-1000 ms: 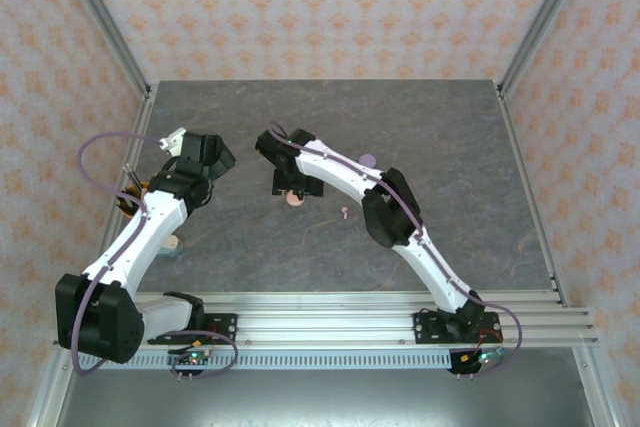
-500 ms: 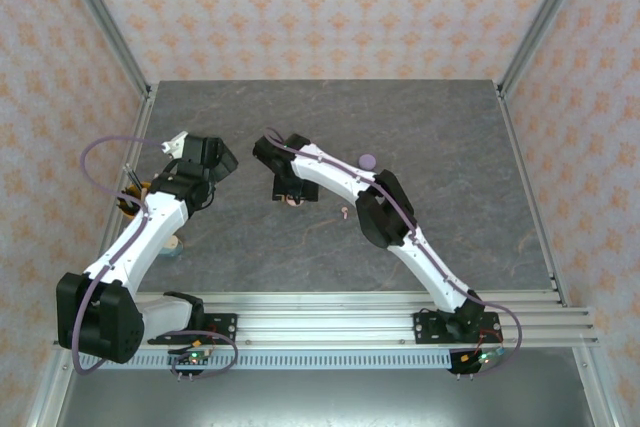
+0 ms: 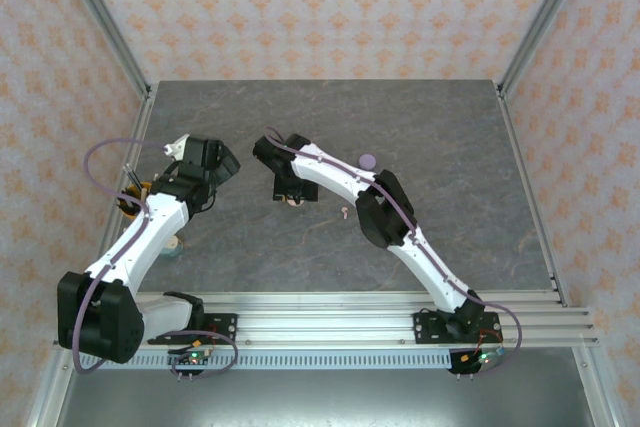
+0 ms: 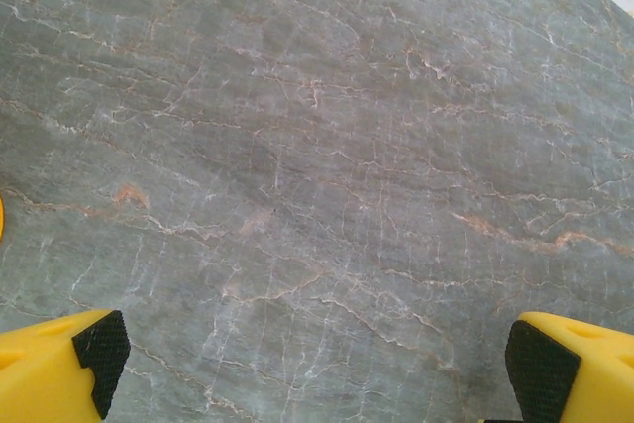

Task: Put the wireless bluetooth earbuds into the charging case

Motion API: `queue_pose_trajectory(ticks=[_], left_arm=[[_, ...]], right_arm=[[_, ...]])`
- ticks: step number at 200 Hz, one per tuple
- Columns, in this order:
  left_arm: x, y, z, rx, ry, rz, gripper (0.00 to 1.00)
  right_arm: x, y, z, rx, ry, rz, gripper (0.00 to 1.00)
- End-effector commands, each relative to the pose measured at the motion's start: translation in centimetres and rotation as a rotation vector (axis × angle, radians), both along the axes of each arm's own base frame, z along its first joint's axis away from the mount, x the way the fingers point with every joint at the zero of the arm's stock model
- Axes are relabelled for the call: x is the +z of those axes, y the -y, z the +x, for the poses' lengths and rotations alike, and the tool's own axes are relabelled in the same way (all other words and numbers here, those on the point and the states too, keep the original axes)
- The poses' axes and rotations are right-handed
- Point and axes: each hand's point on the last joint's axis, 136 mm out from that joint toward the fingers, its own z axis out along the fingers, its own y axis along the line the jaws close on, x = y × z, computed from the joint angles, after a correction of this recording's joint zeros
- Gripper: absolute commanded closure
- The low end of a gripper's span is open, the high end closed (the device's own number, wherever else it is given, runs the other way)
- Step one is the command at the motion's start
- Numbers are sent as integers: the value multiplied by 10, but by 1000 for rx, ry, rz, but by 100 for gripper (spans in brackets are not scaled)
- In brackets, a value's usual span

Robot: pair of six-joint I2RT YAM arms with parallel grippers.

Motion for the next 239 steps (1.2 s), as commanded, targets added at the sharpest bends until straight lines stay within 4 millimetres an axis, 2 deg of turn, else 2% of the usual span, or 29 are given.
queue_pose_trajectory(ticks=[1, 24, 64, 77, 111, 123, 150, 181, 207, 239], left_arm=[[0, -3, -4, 17, 4, -12, 0], [-1, -3, -4, 22, 1, -17, 0], [-4, -2, -6, 31, -14, -31, 0], [-7, 0, -7, 26, -19, -42, 0], [-19, 17, -5, -31, -5, -107, 0], [-24, 29, -1, -72, 20, -156, 0], [-35, 69, 9, -224, 89, -309, 0], [-33, 120, 18, -406, 154, -459, 0], [-40, 155, 21, -519, 155, -502, 0], [-53, 197, 24, -622, 153, -536, 8]], right_arm=[[-11, 8, 6, -8, 3, -30, 34], [-13, 7, 5, -13, -6, -22, 38], [-9, 9, 4, -23, 0, -12, 50], [-4, 11, 8, -38, 14, 2, 54], [14, 23, 18, -104, 43, 74, 57], [21, 28, 22, -126, 50, 101, 57], [31, 39, 31, -174, 58, 150, 58], [33, 48, 41, -239, 48, 211, 59], [35, 53, 49, -278, 40, 248, 59], [37, 55, 53, -317, 29, 289, 59]])
